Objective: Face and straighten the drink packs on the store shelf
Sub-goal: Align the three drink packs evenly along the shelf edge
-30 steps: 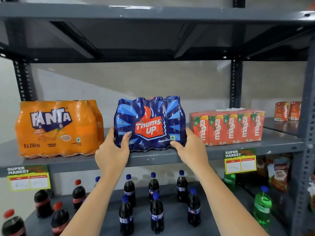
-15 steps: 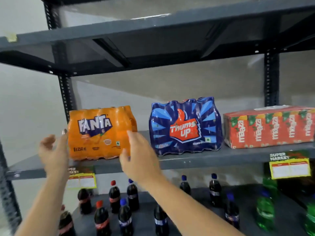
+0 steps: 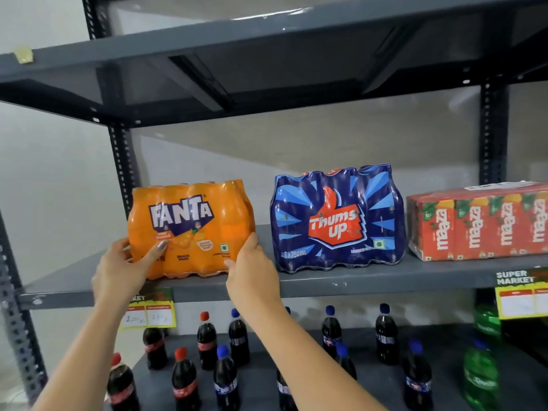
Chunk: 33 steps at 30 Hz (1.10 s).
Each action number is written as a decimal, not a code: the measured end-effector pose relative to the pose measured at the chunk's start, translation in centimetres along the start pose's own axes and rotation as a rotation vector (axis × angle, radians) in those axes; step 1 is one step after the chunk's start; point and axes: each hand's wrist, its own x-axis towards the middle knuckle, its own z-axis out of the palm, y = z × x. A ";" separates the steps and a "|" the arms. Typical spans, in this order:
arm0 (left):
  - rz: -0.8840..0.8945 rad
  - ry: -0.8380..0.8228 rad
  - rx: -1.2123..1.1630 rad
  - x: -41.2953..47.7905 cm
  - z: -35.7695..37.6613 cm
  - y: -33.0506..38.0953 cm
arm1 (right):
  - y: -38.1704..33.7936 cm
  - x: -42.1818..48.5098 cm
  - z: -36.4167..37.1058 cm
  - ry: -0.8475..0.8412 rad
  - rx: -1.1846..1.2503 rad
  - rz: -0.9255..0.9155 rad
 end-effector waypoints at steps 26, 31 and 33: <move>0.074 -0.073 0.011 0.0 0.8 0.2 | 1.0 0.1 -0.1 0.037 -0.059 -0.020; 0.077 -0.100 -0.012 0.1 0.9 0.1 | 0.8 -0.2 -0.3 0.057 -0.028 -0.033; 0.079 -0.117 -0.014 -0.1 0.8 0.5 | 0.8 -0.2 -1.1 -0.028 0.051 -0.005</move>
